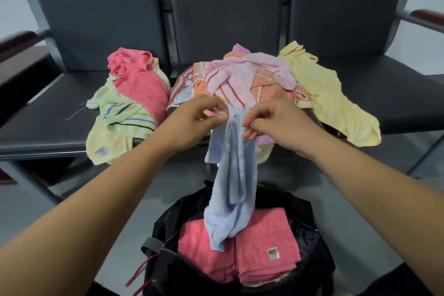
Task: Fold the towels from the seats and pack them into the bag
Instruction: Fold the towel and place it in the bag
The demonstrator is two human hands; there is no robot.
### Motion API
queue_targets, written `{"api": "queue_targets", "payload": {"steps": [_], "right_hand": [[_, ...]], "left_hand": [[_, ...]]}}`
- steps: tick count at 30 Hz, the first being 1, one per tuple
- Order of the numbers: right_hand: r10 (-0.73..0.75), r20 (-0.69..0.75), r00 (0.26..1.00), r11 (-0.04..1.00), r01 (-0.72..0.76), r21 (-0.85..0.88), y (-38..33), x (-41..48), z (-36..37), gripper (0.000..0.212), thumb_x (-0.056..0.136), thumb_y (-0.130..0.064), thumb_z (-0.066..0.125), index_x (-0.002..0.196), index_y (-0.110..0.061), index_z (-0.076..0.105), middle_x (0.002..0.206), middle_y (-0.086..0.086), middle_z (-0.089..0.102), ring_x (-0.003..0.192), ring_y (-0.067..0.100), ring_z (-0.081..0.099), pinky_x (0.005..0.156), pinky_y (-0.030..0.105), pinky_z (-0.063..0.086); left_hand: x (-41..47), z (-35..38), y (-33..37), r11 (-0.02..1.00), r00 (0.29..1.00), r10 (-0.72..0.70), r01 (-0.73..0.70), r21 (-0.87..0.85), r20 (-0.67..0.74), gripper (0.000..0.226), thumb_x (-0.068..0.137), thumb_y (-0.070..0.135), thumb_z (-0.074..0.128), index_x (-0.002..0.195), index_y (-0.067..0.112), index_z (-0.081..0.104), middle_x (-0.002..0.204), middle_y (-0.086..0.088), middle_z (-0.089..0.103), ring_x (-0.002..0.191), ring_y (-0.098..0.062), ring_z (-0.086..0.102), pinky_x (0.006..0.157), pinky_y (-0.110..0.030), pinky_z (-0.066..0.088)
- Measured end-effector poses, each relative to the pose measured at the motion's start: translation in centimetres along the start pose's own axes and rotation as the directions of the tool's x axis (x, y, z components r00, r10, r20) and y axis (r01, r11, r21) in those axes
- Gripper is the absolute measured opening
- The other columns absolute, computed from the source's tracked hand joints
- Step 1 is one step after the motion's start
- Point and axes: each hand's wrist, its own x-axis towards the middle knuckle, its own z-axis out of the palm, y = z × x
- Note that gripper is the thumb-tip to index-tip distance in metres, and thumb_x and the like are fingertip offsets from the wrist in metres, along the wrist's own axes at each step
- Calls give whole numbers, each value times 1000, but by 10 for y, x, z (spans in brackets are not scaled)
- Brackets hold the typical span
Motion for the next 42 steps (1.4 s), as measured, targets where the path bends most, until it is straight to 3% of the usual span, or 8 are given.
{"api": "queue_targets", "payload": {"steps": [5,10,13,18,27,32,37,42], "right_hand": [[-26,150,988,961,66,-268,1,-6,17,41,83,-42,79,80,-2,71,66,11,63,60,13,53,61,27,43],[-78,35,996,977,83,-196,3,-4,28,29,91,-22,72,80,5,69,73,15,72,64,17,67,64,26,49],[-35,40,999,999,35,-5,5,-1,24,20,94,-12,67,90,8,70,84,21,73,74,22,70,73,29,56],[99,8,995,944,-97,315,7,0,6,23,94,-20,71,87,3,70,96,26,72,94,39,70,94,61,53],[179,-93,980,818,-95,568,14,5,-27,16,92,-12,69,87,2,65,85,11,72,81,19,71,80,30,60],[213,-161,964,933,-152,327,26,9,-36,14,87,-4,75,79,0,64,89,18,70,84,25,69,87,39,59],[249,-176,952,941,-194,279,30,6,-36,23,84,4,76,73,-5,58,87,19,64,80,26,68,81,38,60],[285,-223,932,893,-174,414,11,3,-37,25,85,4,74,72,-8,56,91,13,71,86,27,73,77,39,62]], "left_hand": [[2,7,12,988,999,-33,39,-148,40,4,98,16,64,96,13,63,77,-5,63,69,-9,52,66,-26,43],[4,12,11,969,995,-80,93,-229,66,18,96,21,68,99,11,55,72,-15,61,63,-14,50,57,-25,39],[1,10,12,928,990,-102,131,-348,101,31,90,24,71,103,1,56,85,-8,67,79,-16,61,70,-29,48],[-4,6,-5,990,944,-119,135,-30,307,34,84,46,75,89,13,74,93,-15,69,82,-31,62,84,-50,53],[-16,11,-38,958,745,-260,280,66,614,15,97,21,67,109,21,75,109,7,75,101,-10,69,97,-29,51],[-11,-2,-32,904,879,-328,399,-156,346,16,90,24,75,85,10,69,83,-8,73,87,-22,71,90,-40,58],[-6,-16,-25,945,976,-214,214,248,-25,30,87,34,77,76,12,59,62,-2,57,59,-20,51,60,-32,39],[-3,-27,-3,971,969,-222,230,68,-105,26,87,23,77,76,9,59,51,12,60,49,2,57,53,-13,42]]}}
